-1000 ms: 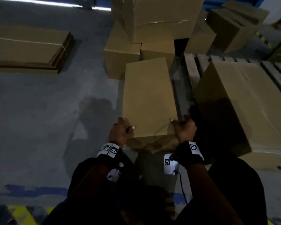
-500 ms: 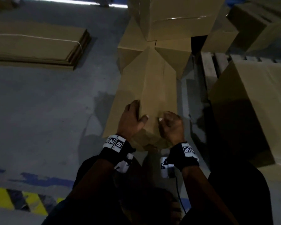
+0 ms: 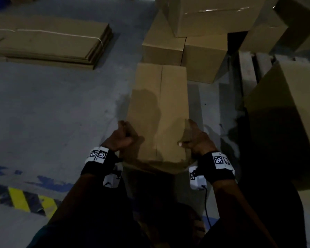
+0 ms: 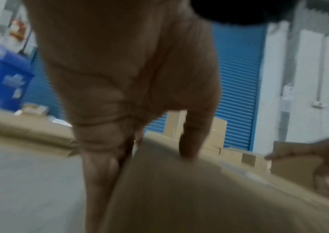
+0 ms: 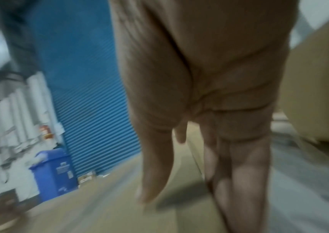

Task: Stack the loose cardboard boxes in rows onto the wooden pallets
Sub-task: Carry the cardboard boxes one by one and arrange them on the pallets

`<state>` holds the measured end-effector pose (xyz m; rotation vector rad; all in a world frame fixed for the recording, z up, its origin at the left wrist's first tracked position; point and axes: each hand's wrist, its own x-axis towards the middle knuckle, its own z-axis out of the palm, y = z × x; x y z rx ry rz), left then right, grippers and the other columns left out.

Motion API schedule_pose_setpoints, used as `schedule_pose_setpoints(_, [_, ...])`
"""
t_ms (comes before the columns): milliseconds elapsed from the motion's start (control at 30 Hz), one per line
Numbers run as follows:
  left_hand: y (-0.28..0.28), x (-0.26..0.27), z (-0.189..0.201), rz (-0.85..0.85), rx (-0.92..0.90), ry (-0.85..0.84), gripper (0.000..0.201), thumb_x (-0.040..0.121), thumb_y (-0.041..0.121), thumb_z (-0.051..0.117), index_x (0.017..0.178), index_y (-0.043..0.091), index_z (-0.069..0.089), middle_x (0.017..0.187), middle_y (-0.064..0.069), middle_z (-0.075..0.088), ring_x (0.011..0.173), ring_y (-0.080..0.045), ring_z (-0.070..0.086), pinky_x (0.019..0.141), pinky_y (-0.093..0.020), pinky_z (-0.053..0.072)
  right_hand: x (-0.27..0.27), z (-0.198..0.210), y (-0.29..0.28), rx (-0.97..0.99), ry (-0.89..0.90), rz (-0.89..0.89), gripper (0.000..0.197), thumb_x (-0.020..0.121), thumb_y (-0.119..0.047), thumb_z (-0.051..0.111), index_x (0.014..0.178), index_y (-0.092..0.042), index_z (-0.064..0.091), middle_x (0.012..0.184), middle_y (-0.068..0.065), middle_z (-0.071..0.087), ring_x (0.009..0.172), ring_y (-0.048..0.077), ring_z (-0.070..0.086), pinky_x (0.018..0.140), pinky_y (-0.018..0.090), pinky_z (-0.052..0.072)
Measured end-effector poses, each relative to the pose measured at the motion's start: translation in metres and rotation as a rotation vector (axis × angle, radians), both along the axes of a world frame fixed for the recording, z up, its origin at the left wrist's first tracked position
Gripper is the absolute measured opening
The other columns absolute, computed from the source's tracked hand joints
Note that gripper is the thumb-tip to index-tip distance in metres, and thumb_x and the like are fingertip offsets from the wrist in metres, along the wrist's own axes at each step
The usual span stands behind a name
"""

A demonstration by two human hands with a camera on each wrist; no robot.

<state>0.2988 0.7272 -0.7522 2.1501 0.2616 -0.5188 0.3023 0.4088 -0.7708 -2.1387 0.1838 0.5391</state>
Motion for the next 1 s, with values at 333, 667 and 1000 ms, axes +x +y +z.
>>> schedule_pose_setpoints(333, [0.003,0.017,-0.021,-0.009,0.022,0.043,0.061,0.082,0.029,0.076,0.13,0.015,0.041,0.107,-0.01,0.065,0.095,-0.014,0.065,0.086,-0.033,0.054,0.048,0.021,-0.01,-0.085,-0.003,0.188,0.111,0.074,-0.051,0.08,0.156,-0.031,0.008,0.149,-0.003,0.039,0.131,0.025,0.047,0.09,0.033,0.054])
schedule_pose_setpoints(667, [-0.014,0.076,0.01,-0.18,0.247,0.044,0.116,0.071,0.041,0.074,0.151,0.005,-0.002,0.132,-0.01,0.054,0.113,-0.031,0.06,0.091,-0.042,0.053,0.135,0.041,-0.003,-0.206,-0.088,0.337,0.119,0.066,-0.059,0.081,0.155,-0.02,0.013,0.149,0.0,0.041,0.131,0.022,0.047,0.106,0.036,0.044])
schedule_pose_setpoints(1000, [0.0,0.099,-0.007,-0.2,0.202,0.18,0.072,0.075,0.012,0.079,0.137,0.012,0.043,0.128,-0.015,0.058,0.112,-0.033,0.06,0.087,-0.037,0.051,0.129,0.002,0.001,0.09,-0.218,0.138,0.089,0.07,-0.03,0.088,0.143,-0.013,0.04,0.135,0.003,0.054,0.123,0.022,0.052,0.101,0.036,0.046])
